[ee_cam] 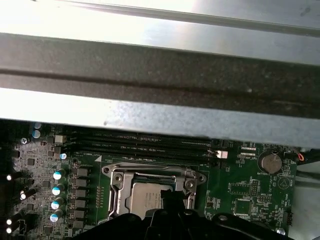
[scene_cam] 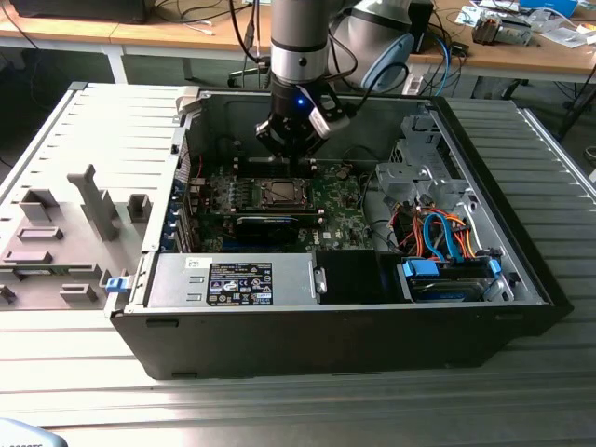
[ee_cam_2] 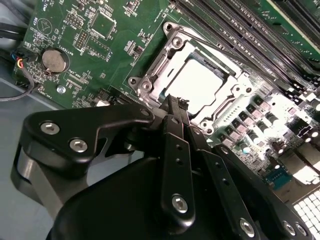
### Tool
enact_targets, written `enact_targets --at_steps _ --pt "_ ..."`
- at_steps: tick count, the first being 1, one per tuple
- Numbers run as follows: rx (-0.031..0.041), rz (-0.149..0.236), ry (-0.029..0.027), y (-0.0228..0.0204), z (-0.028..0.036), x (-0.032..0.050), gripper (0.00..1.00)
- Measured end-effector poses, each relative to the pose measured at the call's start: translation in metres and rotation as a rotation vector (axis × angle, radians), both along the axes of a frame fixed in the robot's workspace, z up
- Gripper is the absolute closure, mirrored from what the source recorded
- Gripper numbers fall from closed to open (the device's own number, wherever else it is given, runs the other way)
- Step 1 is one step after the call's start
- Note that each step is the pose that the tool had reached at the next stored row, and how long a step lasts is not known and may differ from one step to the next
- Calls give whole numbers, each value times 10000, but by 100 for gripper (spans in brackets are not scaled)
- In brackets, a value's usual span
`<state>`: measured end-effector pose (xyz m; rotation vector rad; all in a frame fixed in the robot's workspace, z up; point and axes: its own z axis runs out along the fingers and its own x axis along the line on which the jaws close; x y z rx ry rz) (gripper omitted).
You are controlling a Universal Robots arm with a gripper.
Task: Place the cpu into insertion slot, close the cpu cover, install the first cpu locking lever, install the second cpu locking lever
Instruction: 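Install the first cpu locking lever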
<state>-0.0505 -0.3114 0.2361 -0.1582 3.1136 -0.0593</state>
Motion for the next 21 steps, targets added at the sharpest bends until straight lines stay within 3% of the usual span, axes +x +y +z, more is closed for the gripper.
enact_targets --at_steps 21 --pt "-48 -1 1 -6 141 0 89"
